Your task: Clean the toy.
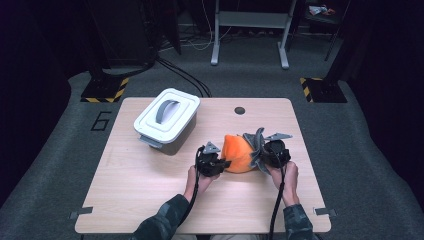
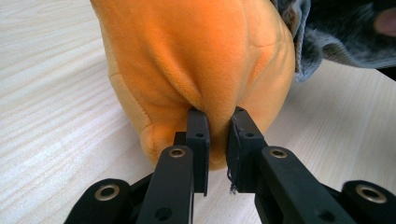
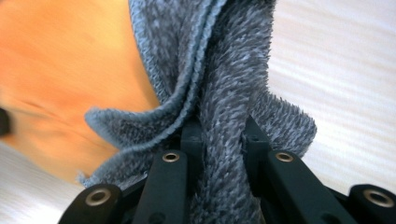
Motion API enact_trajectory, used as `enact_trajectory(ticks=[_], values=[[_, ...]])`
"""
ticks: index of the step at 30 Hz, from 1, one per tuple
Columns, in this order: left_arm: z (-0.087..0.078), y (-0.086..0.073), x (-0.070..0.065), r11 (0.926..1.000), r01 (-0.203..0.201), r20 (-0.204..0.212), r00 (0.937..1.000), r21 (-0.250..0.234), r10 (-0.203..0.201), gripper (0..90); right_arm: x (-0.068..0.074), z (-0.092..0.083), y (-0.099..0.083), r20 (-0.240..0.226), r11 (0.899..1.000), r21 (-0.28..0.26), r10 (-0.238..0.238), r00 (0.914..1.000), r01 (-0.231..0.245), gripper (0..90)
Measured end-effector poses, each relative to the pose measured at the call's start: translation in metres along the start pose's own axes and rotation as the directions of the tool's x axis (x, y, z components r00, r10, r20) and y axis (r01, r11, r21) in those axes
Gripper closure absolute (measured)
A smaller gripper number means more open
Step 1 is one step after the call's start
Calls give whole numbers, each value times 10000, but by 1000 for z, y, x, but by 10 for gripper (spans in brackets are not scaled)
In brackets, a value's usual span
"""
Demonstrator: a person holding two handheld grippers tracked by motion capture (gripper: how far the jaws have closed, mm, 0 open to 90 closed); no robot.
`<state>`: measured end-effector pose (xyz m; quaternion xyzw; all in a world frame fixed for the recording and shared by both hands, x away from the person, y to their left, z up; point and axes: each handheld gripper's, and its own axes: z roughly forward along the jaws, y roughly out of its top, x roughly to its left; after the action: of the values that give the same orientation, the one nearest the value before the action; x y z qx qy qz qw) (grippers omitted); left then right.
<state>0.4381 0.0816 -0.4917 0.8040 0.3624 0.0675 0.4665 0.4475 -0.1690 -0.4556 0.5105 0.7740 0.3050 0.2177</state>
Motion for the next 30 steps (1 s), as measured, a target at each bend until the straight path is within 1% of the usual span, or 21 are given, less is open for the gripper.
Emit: enact_trajectory(ticks=[1,2,5,7,8,9,10,12,13,14,15,16,17,18,19,21,23,25,26,28,30], values=[[0,0,0,10000,-16,11,10000,0,16,801,-2,2,-2,44,9998,138,104,9999,-104,764],[0,0,1,10000,-32,40,10000,15,32,801,-4,4,-4,5,9998,173,102,9999,-102,763],[0,0,1,10000,-50,-29,10000,35,50,801,-10,9,-9,-24,9985,441,320,9995,-319,762],[0,0,2,9999,-113,-112,9999,58,114,800,-13,10,-11,-2,9980,531,334,9994,-333,761],[0,0,3,9999,-153,-118,9998,72,154,800,-14,8,-11,2,9981,506,341,9994,-341,761],[-1,0,3,10000,-73,-102,9999,57,73,799,-15,6,-10,87,9986,395,337,9994,-341,761],[-1,0,3,9999,-91,-104,9999,60,92,799,-15,1,-8,71,9988,332,356,9993,-358,761],[-1,0,4,9999,-154,-98,9998,71,155,798,-13,-9,-4,59,9996,20,295,9995,-295,761],[-1,0,3,9999,-140,-121,9998,50,141,798,-9,-17,1,74,9995,-207,230,9997,-228,761],[-1,0,3,9999,-140,-121,9998,50,141,798,-6,-21,4,69,9993,-358,121,9999,-118,761],[-1,0,3,9998,-202,-139,9997,27,203,798,0,-28,9,1,9984,-554,-107,9999,106,761],[-1,0,3,9998,-202,-139,9997,27,203,799,0,-28,9,1,9984,-554,-107,9999,106,761],[-1,0,3,9998,-209,-149,9997,25,209,799,13,-36,19,-217,9958,-799,-474,9986,455,761],[-1,0,3,9998,-209,-166,9996,27,209,799,21,-38,23,-341,9939,-882,-698,9970,666,761],[-1,0,3,9998,-209,-166,9996,27,209,799,21,-38,23,-341,9939,-882,-698,9970,666,761],[-1,0,2,9997,-253,-194,9995,6,253,798,36,-40,31,-514,9894,-989,-1118,9924,1063,760],[-1,0,2,9995,-313,-203,9993,64,315,799,55,-37,39,-699,9824,-953,-1673,9834,1604,759],[-1,-1,2,9997,-251,-181,9995,40,252,799,60,-31,41,-679,9819,-821,-1761,9820,1704,759],[-1,-1,2,9997,-251,-181,9995,40,252,799,60,-31,41,-679,9819,-821,-1761,9820,1704,759],[-1,-1,3,9997,-249,-203,9995,22,249,799,64,-21,40,-637,9837,-640,-1720,9830,1679,759],[-1,-1,3,9996,-279,-196,9994,3,279,798,63,-19,38,-538,9834,-605,-1745,9832,1712,760]])
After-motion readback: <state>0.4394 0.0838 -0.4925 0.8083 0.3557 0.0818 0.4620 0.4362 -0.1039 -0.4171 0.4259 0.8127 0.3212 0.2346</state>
